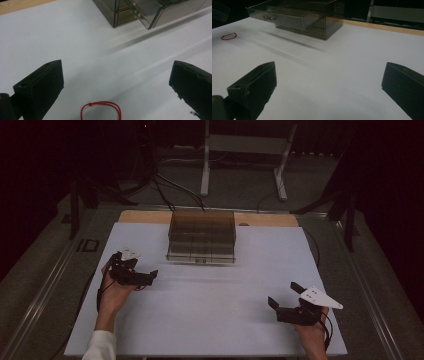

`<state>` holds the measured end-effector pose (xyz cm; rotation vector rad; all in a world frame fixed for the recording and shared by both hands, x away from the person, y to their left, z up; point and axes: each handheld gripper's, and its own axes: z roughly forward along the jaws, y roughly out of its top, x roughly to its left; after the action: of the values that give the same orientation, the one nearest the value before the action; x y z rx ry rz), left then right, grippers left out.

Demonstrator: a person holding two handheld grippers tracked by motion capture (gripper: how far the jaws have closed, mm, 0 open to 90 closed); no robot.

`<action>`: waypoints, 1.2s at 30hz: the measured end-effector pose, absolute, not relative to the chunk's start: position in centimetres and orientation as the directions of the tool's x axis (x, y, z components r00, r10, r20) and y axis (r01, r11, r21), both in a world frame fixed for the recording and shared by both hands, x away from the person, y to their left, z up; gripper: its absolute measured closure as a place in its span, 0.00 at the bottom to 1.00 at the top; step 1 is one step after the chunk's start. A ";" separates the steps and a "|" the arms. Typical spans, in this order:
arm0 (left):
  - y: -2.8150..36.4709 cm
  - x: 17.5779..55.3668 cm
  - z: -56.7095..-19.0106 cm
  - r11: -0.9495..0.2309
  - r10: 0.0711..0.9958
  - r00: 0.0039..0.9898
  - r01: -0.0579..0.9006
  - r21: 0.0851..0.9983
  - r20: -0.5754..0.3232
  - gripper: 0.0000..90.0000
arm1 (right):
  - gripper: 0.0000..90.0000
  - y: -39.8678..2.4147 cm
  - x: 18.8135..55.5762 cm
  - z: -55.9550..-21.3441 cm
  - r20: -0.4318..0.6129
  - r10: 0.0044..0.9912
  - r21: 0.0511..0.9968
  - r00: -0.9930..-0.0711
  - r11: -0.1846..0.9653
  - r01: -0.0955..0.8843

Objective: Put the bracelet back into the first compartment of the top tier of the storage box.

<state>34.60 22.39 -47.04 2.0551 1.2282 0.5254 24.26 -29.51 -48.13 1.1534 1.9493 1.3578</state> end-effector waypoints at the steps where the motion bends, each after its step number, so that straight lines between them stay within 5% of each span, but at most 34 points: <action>1: 22.4 34.6 -47.1 -0.326 0.881 0.474 0.608 0.724 -0.002 0.01 | 0.00 -29.5 24.3 -48.1 0.066 0.852 0.922 -0.519 0.147 0.359; 36: 23.7 33.1 -49.6 -0.312 0.895 0.446 0.638 0.704 -0.008 0.01 | 0.00 -29.5 24.3 -48.1 0.070 0.853 0.922 -0.517 0.143 0.359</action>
<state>33.09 23.69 -49.65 2.0585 1.2781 0.5169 24.25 -29.53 -48.10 1.1569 1.9473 1.3593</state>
